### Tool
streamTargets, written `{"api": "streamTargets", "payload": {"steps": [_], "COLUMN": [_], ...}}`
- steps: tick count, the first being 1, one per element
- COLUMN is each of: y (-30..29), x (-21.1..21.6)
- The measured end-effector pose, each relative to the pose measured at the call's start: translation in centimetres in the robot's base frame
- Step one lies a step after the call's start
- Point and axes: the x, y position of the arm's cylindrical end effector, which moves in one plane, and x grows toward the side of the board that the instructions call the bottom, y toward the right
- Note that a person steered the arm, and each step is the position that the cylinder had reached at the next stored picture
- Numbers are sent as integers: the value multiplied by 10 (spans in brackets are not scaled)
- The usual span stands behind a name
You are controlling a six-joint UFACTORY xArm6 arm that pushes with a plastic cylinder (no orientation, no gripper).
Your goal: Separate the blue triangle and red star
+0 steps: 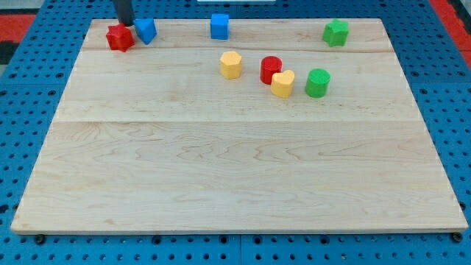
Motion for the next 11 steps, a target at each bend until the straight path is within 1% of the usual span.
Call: {"api": "streamTargets", "payload": {"steps": [11], "y": [24], "x": [0]}}
